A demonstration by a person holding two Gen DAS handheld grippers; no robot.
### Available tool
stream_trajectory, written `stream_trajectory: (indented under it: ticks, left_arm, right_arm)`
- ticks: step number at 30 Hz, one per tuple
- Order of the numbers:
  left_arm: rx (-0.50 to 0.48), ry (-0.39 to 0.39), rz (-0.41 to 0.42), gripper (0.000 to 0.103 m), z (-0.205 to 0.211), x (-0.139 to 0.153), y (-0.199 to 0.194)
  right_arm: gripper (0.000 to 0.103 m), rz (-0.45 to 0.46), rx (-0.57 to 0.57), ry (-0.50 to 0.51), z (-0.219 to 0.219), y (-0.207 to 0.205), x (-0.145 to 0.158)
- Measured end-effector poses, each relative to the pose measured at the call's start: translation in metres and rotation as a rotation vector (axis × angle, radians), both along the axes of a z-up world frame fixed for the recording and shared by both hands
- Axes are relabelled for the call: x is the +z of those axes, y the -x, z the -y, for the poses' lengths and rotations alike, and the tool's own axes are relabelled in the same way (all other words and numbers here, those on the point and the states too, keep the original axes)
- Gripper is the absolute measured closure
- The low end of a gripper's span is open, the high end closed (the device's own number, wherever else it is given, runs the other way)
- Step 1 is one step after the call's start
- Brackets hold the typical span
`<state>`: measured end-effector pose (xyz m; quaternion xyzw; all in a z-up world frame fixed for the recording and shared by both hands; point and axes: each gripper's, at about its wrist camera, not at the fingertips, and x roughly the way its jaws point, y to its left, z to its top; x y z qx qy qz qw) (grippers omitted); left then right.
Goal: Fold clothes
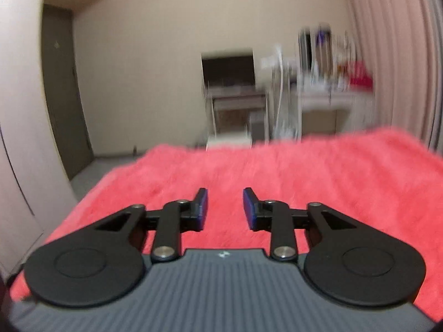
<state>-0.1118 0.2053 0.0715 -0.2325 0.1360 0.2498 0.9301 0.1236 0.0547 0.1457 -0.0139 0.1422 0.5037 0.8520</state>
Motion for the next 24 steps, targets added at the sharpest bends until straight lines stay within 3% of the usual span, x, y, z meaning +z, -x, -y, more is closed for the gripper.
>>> stream_trajectory:
  ticks: [1, 2, 6, 10, 11, 12, 15, 19, 21, 24]
  left_arm:
    - [-0.009, -0.001, -0.011, 0.000, 0.001, -0.002, -0.002]
    - [-0.031, -0.002, -0.032, 0.000, 0.004, -0.006, -0.007]
    - [-0.133, -0.018, -0.130, 0.000, 0.019, -0.020, -0.029]
    - [-0.152, -0.030, -0.168, 0.000, 0.032, -0.030, -0.044]
    - [-0.149, -0.038, -0.171, 0.000, 0.034, -0.030, -0.045]
    - [-0.144, -0.050, -0.172, 0.000, 0.036, -0.029, -0.045]
    - [-0.143, -0.054, -0.147, 0.000, 0.040, -0.024, -0.042]
    - [-0.215, 0.017, -0.062, 0.000, 0.039, -0.017, -0.033]
    - [-0.248, 0.061, -0.025, 0.000, 0.035, -0.016, -0.030]
    - [-0.233, 0.027, -0.025, 0.000, 0.036, -0.014, -0.028]
  right_arm:
    - [0.012, 0.003, -0.014, -0.006, 0.018, 0.005, -0.007]
    - [0.009, 0.004, -0.036, 0.043, 0.037, 0.011, -0.024]
    - [0.010, -0.009, -0.107, 0.274, 0.092, 0.033, -0.103]
    - [0.010, -0.133, -0.130, 0.331, 0.108, 0.039, -0.177]
    - [0.012, -0.166, -0.132, 0.337, 0.110, 0.040, -0.194]
    - [0.038, -0.185, -0.123, 0.355, 0.107, 0.040, -0.201]
    - [0.080, -0.159, -0.075, 0.324, 0.100, 0.043, -0.201]
    - [0.084, -0.152, 0.076, 0.202, 0.099, 0.053, -0.178]
    - [0.084, -0.136, 0.250, 0.157, 0.101, 0.078, -0.167]
    - [0.083, -0.124, 0.505, 0.176, 0.084, 0.125, -0.166]
